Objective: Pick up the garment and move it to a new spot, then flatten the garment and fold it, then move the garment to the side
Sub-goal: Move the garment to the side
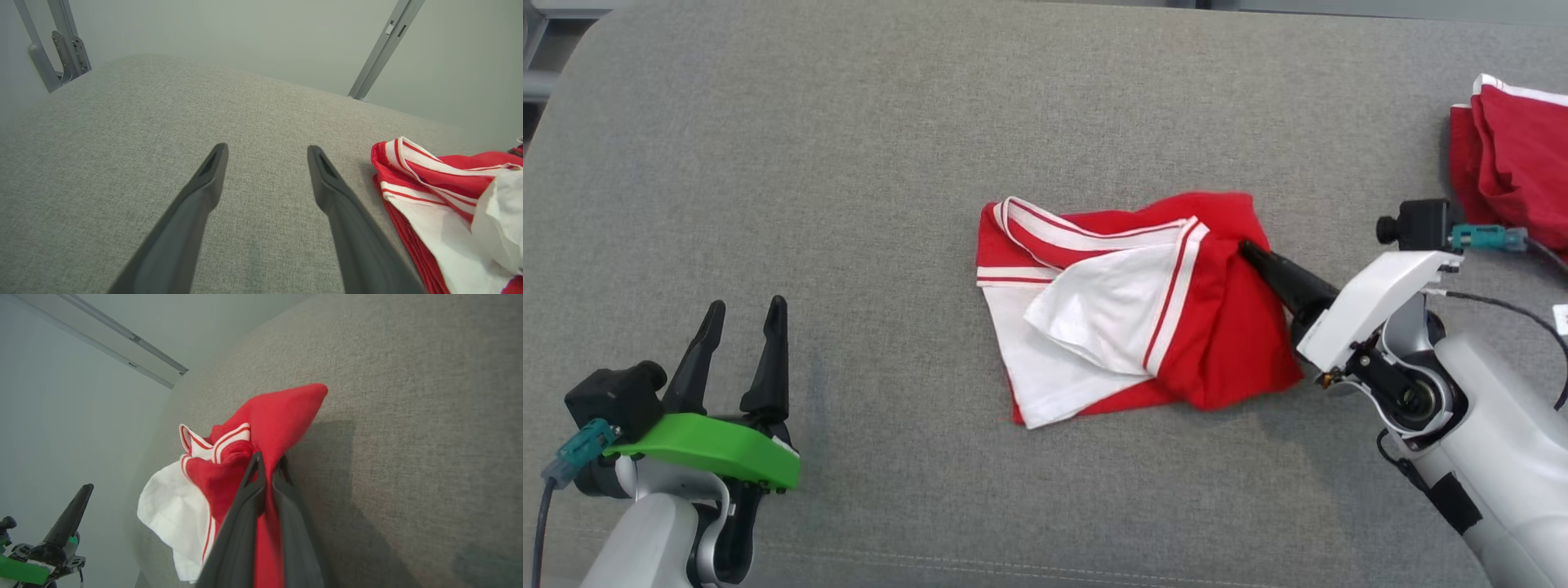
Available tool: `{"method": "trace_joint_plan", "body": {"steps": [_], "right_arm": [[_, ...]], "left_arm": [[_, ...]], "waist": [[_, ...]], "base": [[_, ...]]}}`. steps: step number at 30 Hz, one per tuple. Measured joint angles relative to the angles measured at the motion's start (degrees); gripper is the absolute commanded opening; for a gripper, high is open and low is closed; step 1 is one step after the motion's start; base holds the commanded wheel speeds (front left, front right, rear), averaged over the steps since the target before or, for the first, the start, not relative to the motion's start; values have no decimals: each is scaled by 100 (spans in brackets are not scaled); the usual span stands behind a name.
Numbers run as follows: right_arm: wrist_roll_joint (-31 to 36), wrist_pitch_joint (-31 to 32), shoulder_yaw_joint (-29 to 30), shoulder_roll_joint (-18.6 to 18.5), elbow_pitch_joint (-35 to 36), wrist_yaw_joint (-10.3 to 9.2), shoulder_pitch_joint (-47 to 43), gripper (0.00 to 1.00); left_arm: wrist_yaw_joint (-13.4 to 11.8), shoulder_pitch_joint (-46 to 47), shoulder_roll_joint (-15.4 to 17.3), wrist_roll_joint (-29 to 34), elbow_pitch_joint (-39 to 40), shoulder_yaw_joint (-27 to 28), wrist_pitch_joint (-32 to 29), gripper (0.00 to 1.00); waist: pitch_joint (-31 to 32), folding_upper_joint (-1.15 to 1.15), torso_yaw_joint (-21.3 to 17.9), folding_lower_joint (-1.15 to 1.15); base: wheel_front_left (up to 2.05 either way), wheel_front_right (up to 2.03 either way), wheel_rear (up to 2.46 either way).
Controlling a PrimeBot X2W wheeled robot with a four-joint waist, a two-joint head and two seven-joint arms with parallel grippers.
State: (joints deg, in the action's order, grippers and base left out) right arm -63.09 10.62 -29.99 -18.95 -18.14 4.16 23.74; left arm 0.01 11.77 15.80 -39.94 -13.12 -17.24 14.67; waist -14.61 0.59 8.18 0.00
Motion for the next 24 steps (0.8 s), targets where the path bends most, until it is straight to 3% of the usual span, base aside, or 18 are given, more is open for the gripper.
{"method": "trace_joint_plan", "body": {"steps": [13, 24], "right_arm": [[171, 163, -63, -532, 806, 125, 188, 0], [31, 257, 115, -686, 905, -2, -1, 0]], "left_arm": [[52, -7, -246, 82, -91, 54, 0, 100], [101, -19, -371, 141, -114, 74, 0, 100]], "waist": [[326, 0, -176, 0], [352, 0, -221, 0]], "base": [[0, 0, 0], [0, 0, 0]]}}
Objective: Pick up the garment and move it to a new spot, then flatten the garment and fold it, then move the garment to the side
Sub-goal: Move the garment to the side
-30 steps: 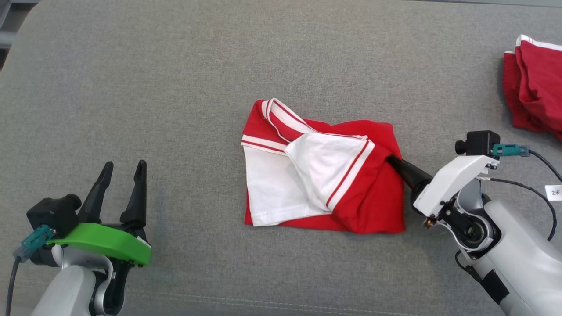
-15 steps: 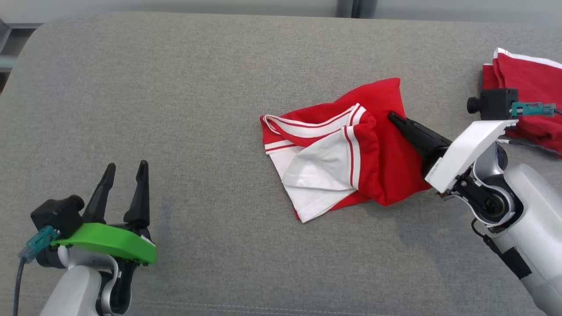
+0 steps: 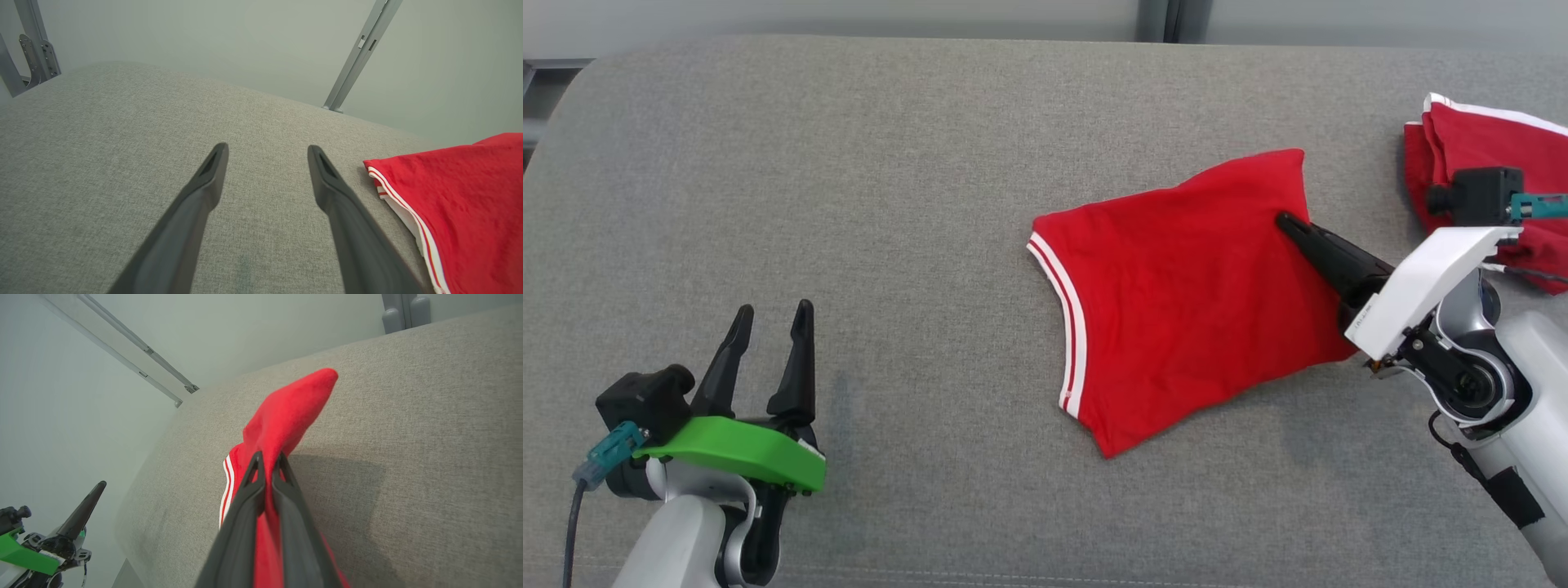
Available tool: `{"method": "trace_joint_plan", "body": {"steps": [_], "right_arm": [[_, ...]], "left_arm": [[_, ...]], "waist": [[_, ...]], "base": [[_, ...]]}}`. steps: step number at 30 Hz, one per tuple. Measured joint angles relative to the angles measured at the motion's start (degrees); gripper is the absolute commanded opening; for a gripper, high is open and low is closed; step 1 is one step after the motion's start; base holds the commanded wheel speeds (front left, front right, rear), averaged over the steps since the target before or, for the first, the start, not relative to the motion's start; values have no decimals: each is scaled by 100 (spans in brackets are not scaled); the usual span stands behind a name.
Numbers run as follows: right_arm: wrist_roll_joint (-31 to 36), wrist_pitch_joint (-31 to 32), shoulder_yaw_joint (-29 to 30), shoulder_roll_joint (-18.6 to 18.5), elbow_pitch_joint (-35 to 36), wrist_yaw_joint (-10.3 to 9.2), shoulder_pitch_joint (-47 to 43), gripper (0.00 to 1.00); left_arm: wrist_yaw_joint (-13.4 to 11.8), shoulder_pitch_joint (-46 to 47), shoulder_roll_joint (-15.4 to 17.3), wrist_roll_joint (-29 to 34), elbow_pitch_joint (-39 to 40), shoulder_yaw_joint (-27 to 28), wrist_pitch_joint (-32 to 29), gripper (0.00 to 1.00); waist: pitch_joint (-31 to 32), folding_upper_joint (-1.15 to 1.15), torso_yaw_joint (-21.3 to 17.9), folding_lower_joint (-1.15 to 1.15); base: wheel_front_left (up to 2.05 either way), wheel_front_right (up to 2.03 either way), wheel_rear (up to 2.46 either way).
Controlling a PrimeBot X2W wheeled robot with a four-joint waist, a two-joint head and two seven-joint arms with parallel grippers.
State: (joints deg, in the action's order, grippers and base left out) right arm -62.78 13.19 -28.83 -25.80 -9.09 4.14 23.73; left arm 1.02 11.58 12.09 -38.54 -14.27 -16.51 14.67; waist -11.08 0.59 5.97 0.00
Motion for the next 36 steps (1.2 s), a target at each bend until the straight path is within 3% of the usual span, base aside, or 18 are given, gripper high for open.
{"method": "trace_joint_plan", "body": {"steps": [11, 24, 36], "right_arm": [[-116, 107, 457, -479, -121, -402, -41, 0], [68, 478, 988, -1196, 62, -847, 1041, 0], [-33, 516, 1796, -1614, -764, -1124, 1098, 0]], "left_arm": [[66, -1, -8, 48, -2, -16, 0, 100], [159, 20, -48, 101, 15, -41, 0, 100], [201, 21, -51, 113, 4, -36, 0, 100]], "waist": [[-169, 0, 32, 0], [-439, 0, 116, 0], [-575, 0, 160, 0]], "base": [[0, 0, 0], [0, 0, 0], [0, 0, 0]]}}
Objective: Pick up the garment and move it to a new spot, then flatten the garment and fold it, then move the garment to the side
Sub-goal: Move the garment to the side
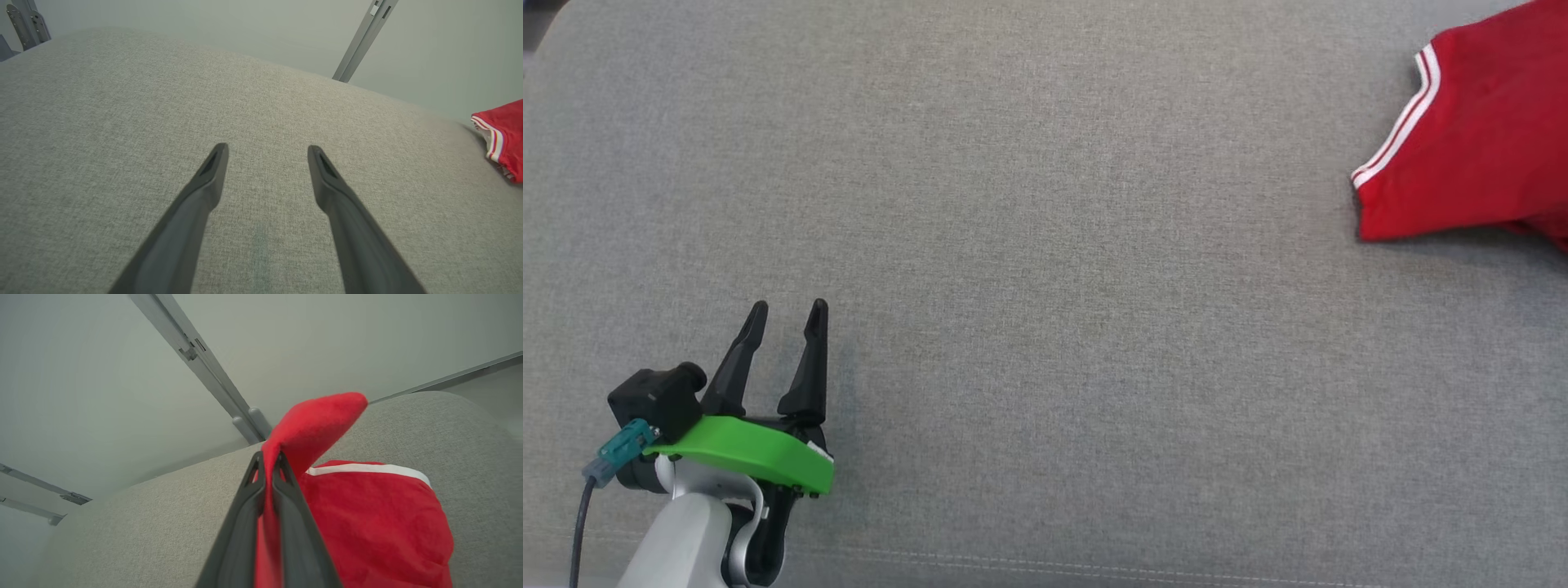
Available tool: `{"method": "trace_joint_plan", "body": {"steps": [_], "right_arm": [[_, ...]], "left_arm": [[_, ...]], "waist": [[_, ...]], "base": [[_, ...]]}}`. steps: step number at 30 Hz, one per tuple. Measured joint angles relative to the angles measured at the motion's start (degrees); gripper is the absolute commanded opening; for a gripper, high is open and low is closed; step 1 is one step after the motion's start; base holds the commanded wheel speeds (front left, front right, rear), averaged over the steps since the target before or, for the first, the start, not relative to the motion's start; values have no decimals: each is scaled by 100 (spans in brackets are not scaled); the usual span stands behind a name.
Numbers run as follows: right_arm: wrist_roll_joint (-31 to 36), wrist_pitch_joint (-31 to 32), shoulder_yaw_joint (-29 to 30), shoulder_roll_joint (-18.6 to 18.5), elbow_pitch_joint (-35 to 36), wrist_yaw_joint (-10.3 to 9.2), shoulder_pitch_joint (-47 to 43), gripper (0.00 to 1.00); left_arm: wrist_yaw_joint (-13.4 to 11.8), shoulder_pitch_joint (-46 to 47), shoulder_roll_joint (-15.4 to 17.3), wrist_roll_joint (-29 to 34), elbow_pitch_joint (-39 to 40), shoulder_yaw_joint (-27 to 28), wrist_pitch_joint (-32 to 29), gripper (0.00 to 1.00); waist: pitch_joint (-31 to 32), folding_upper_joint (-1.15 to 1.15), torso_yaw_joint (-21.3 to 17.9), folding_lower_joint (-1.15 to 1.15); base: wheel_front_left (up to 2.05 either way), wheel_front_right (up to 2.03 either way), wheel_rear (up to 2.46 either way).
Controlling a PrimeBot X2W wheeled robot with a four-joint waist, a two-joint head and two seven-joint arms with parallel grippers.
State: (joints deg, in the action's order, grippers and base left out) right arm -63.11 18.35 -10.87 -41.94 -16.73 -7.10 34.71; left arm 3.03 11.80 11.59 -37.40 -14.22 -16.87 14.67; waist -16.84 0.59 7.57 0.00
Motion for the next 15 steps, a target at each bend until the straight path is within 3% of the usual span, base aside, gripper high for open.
{"method": "trace_joint_plan", "body": {"steps": [3, 4, 5, 6, 7, 15], "right_arm": [[3, -113, 138, -42, -276, -8, -19, 0], [58, -193, 157, -37, -335, -14, -47, 20], [97, -267, 177, -36, -450, -13, -108, 49], [156, -331, 172, -37, -572, -12, -192, 87], [277, -428, 172, -41, -711, -13, -305, 100], [772, -1381, 337, 211, -1412, -51, -847, 100]], "left_arm": [[0, -1, 15, 37, -1, 0, 0, 100], [0, -1, 16, 38, -2, 0, 0, 100], [0, 1, 16, 40, 0, -8, 0, 100], [0, 1, 18, 42, -7, -14, 0, 100], [2, 1, 16, 48, -7, -27, 0, 100], [9, 7, 10, 57, -57, -86, 0, 100]], "waist": [[-62, 0, -14, 0], [-81, 0, -25, 0], [-97, 0, -38, 0], [-113, 0, -52, 0], [-125, 0, -68, 0], [-86, 0, -209, 0]], "base": [[0, 0, 0], [0, 0, 0], [0, 0, 0], [0, 0, 0], [0, 0, 0], [0, 0, 0]]}}
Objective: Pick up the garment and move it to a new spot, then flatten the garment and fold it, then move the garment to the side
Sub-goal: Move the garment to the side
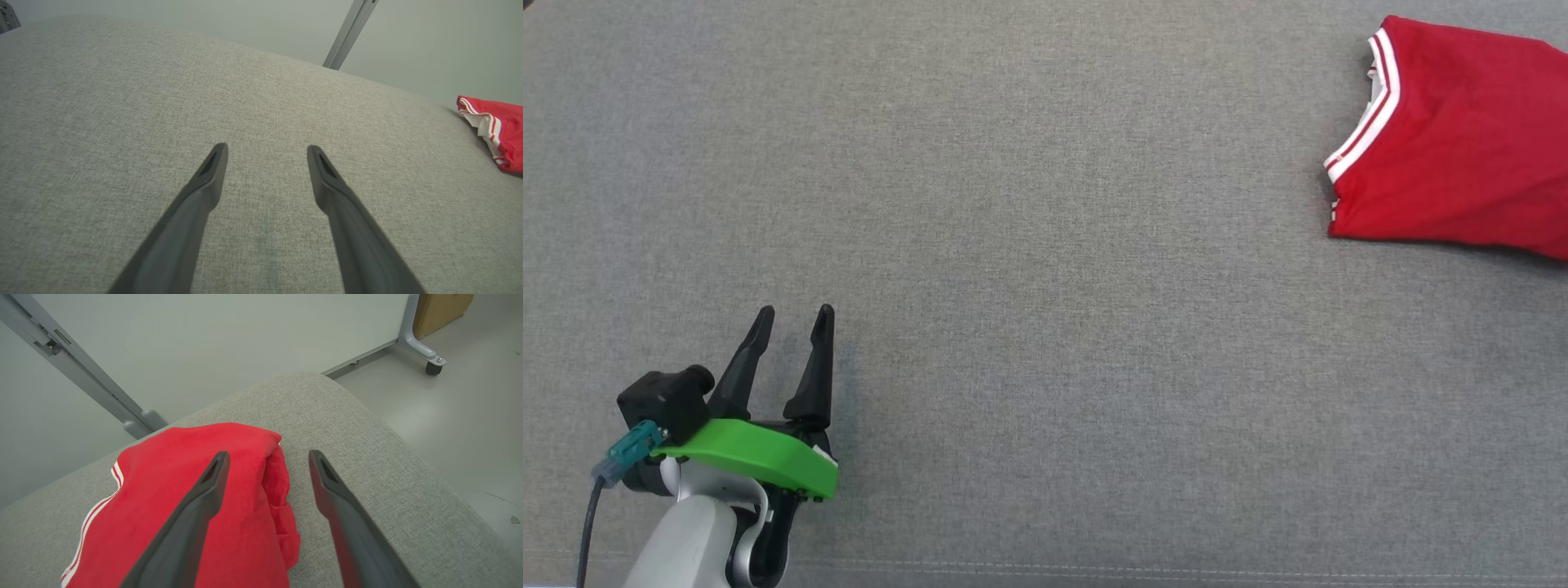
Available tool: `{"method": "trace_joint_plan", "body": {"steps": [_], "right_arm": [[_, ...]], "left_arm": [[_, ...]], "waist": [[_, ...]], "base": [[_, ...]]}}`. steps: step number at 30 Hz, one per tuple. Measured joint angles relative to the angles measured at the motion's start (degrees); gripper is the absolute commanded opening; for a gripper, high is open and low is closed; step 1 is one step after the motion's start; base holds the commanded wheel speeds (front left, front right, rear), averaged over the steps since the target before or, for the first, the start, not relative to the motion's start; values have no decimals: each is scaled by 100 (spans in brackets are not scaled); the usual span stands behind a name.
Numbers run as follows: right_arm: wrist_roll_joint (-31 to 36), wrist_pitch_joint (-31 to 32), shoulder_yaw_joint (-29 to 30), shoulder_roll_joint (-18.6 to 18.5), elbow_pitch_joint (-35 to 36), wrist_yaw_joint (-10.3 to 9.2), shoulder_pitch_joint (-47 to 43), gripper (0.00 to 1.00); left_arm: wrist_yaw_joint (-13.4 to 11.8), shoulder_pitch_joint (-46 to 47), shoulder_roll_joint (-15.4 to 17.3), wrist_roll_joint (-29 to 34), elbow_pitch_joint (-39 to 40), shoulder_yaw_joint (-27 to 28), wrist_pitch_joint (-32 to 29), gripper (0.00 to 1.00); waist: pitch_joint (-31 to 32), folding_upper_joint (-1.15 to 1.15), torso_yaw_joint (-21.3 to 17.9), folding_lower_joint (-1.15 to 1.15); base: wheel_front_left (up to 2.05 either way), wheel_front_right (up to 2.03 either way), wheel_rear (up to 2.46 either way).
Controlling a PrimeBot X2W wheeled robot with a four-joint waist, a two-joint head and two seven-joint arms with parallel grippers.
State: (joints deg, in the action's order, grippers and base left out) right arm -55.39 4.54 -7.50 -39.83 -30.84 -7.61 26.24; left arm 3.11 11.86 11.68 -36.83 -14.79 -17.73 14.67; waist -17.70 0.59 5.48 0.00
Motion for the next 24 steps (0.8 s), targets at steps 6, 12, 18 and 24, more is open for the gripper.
{"method": "trace_joint_plan", "body": {"steps": [6, 12, 18, 24], "right_arm": [[338, -833, -48, 119, 299, 1, 5, 100], [1061, -1715, -325, 101, 750, 3, -38, 100], [1482, -2027, -655, 328, 1177, 3, -532, 100], [1816, -1962, -1056, 917, 1552, 3, -1200, 100]], "left_arm": [[0, -1, 5, 14, -70, 121, 0, 100], [-3, -3, -4, 31, -65, 363, 0, 100], [-82, -31, -23, 45, -166, 700, 0, 100], [-160, -415, -43, 293, -326, 813, 0, 100]], "waist": [[152, 0, -146, 0], [398, 0, -292, 0], [697, 0, -412, 0], [1021, 0, -484, 0]], "base": [[0, 0, 0], [0, 0, 0], [0, 0, 0], [0, 0, 0]]}}
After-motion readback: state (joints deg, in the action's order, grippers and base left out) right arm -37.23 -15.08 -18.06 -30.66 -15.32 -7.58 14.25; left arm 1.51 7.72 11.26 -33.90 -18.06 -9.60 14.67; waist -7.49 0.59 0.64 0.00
